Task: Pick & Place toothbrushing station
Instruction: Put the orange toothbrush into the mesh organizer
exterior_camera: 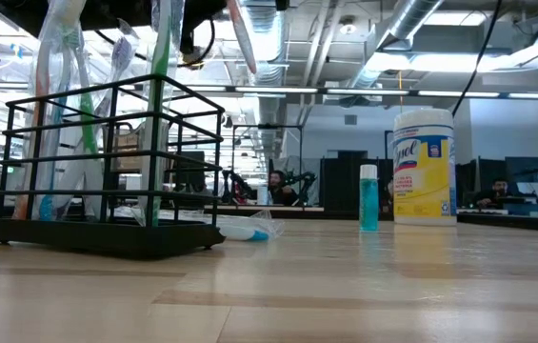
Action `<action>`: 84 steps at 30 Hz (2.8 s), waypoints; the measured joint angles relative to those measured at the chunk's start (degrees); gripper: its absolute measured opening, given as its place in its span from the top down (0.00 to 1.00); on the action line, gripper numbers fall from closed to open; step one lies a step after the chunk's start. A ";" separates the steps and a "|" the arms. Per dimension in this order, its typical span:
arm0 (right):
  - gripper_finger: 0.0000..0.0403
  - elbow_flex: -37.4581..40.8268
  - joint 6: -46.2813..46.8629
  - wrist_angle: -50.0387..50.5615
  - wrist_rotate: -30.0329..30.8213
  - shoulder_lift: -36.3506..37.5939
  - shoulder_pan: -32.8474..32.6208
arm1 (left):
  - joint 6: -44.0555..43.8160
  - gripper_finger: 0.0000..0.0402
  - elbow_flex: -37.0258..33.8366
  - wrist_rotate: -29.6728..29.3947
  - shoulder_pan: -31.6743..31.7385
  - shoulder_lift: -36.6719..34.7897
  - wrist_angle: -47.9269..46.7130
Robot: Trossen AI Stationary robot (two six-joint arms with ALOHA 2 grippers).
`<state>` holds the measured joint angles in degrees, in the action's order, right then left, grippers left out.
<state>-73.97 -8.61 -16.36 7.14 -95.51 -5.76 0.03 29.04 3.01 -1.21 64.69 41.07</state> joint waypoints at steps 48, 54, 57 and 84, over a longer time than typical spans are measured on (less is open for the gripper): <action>0.99 20.93 5.30 -34.97 -7.52 3.25 -5.22 | 1.16 0.82 0.00 0.02 -0.01 -8.42 -13.08; 0.99 24.69 9.12 -43.69 -7.37 2.03 -5.11 | 1.18 0.82 0.00 0.02 0.00 -8.42 -13.19; 1.00 24.86 10.22 -47.81 -7.57 -1.15 -5.70 | 1.20 0.82 0.00 0.00 0.00 -8.41 -13.19; 0.99 19.54 16.90 -60.41 -14.60 -17.30 -5.79 | 1.18 0.82 0.00 0.00 0.00 -8.40 -13.28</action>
<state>-54.43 8.29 -76.77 -7.46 -112.81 -11.55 1.21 29.04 3.01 -1.21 56.29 27.79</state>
